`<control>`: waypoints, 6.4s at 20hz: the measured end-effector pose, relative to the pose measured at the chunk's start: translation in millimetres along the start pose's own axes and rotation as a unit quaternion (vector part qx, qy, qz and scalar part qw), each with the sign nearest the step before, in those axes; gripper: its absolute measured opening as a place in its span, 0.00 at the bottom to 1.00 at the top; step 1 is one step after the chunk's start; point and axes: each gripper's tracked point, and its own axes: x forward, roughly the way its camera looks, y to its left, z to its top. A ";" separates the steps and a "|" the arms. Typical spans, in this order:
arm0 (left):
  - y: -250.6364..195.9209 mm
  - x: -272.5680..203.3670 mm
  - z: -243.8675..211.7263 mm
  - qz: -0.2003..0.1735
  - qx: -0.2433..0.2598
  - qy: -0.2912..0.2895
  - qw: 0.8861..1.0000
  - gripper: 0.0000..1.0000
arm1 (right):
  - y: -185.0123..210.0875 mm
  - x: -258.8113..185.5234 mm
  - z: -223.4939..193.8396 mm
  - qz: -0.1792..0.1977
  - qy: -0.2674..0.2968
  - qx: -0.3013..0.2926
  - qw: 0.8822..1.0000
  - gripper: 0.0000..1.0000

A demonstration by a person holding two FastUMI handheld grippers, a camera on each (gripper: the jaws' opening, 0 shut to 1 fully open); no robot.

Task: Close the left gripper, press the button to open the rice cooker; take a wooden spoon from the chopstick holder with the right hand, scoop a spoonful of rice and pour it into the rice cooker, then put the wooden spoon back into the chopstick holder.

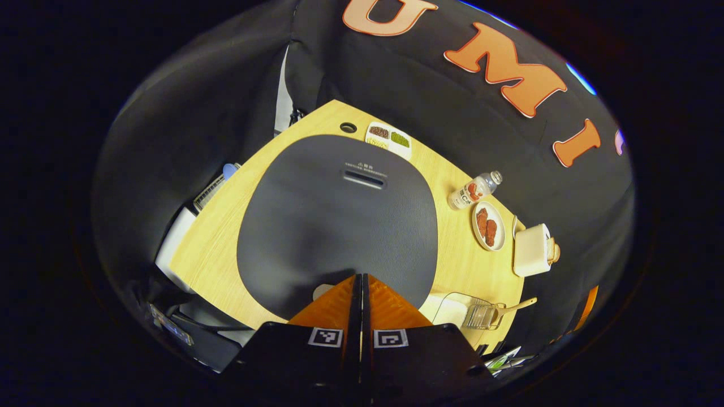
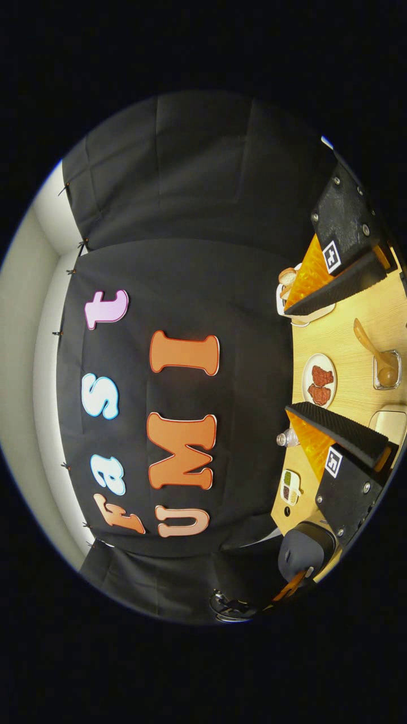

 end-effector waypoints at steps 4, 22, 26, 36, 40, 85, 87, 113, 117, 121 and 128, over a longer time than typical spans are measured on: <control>8.4 1.7 0.5 0.006 -0.016 0.005 1.000 0.06 | 0.9 3.6 -10.9 0.001 0.013 0.007 1.000 0.95; -25.9 -101.9 78.3 0.042 0.087 -0.335 0.937 0.00 | 24.0 14.4 -20.2 0.056 0.029 -0.005 0.998 0.95; -46.0 -141.1 81.2 0.040 0.104 -0.398 0.910 0.13 | 18.5 9.7 -29.5 0.062 0.037 -0.008 0.997 0.95; -82.4 -181.0 42.6 0.076 0.185 -0.486 0.851 0.90 | -13.0 10.0 -78.9 0.058 0.099 0.012 0.993 0.95; -96.2 -192.4 23.6 0.080 0.195 -0.505 0.837 0.94 | -21.5 19.2 -107.4 0.061 0.133 0.020 0.989 0.95; -89.8 -196.0 7.6 0.097 0.213 -0.522 0.821 1.00 | -10.4 24.9 -211.6 0.062 0.176 0.212 0.959 0.08; -84.5 -196.9 10.9 0.093 0.211 -0.524 0.820 0.98 | 0.5 15.9 -184.9 0.074 0.154 0.193 0.966 0.08; 3.8 -183.5 18.4 0.130 0.163 -0.493 0.845 0.97 | 169.9 -10.2 -249.5 0.185 0.124 -0.214 0.951 0.07; 7.2 -183.3 16.4 0.143 0.168 -0.490 0.843 1.00 | 177.4 -14.5 -254.6 0.183 0.109 -0.228 0.950 0.07; 11.0 -182.1 14.9 0.151 0.170 -0.486 0.844 1.00 | 187.3 -22.1 -263.8 0.189 0.093 -0.244 0.947 0.07; 20.1 -183.4 15.6 0.161 0.175 -0.481 0.844 0.97 | 208.0 -24.1 -277.2 0.188 0.112 -0.220 0.951 0.07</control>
